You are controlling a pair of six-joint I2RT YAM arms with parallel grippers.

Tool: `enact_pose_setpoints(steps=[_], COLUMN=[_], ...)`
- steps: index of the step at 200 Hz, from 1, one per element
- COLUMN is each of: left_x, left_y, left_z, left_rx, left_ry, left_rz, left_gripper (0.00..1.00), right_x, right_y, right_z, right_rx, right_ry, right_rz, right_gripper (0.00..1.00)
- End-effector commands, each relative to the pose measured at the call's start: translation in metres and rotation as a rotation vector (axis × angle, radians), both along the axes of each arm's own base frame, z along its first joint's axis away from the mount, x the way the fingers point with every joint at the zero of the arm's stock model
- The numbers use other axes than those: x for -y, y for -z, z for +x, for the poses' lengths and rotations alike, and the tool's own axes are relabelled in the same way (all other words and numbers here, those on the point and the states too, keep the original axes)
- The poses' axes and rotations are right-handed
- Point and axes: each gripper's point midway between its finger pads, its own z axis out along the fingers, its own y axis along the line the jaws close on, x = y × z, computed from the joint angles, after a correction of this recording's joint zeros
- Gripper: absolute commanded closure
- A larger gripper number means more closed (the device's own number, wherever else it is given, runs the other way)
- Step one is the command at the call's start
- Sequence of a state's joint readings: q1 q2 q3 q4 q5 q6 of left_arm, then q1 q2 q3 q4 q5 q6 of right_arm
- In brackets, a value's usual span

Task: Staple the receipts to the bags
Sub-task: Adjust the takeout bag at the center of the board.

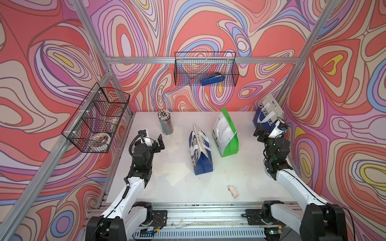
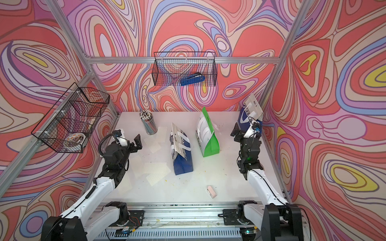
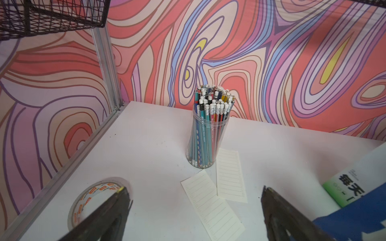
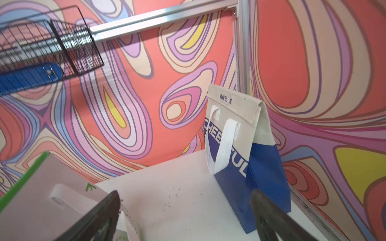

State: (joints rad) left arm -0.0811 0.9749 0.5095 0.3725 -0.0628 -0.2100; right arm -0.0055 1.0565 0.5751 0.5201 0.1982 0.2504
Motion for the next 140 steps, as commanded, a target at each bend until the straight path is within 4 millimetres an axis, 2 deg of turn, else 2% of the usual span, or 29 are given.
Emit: enact_pose_setpoints(steps=[1, 8, 22, 41, 51, 63, 80, 93, 120, 140], left_x=[0.012, 0.016, 0.025, 0.048, 0.062, 0.075, 0.085, 0.087, 0.066, 0.055], left_y=[0.012, 0.002, -0.017, -0.042, -0.056, -0.07, -0.079, -0.076, -0.064, -0.051], left_z=[-0.014, -0.017, -0.02, -0.022, -0.024, -0.024, -0.021, -0.012, 0.009, 0.016], left_rx=[-0.163, -0.155, -0.127, -0.092, -0.064, -0.038, -0.055, -0.112, -0.228, -0.273], left_ry=[0.031, 0.053, 0.102, 0.243, 0.334, 0.413, 0.476, 0.477, 0.324, 0.273], left_rz=[-0.109, -0.112, -0.128, -0.122, -0.122, -0.131, -0.127, -0.145, -0.144, -0.086], left_gripper=[0.0, 0.0, 0.0, 0.0, 0.0, 0.0, 0.0, 0.0, 0.0, 0.01], right_x=[0.024, 0.02, -0.008, -0.046, -0.073, -0.116, -0.18, -0.215, -0.292, -0.332], right_y=[0.009, -0.004, -0.032, -0.05, -0.058, -0.069, -0.072, -0.072, -0.054, -0.038], right_z=[-0.016, -0.018, -0.012, 0.001, 0.007, 0.01, 0.004, -0.001, -0.025, -0.041], right_rx=[-0.038, -0.017, 0.005, -0.01, -0.039, -0.072, -0.138, -0.18, -0.307, -0.421], right_ry=[0.154, 0.128, -0.044, -0.263, -0.371, -0.5, -0.648, -0.744, -0.917, -0.967], right_rz=[0.276, 0.293, 0.232, 0.252, 0.25, 0.184, 0.073, 0.058, -0.037, -0.108], right_gripper=[0.02, 0.02, 0.02, 0.04, 0.09, 0.13, 0.14, 0.16, 0.23, 0.27])
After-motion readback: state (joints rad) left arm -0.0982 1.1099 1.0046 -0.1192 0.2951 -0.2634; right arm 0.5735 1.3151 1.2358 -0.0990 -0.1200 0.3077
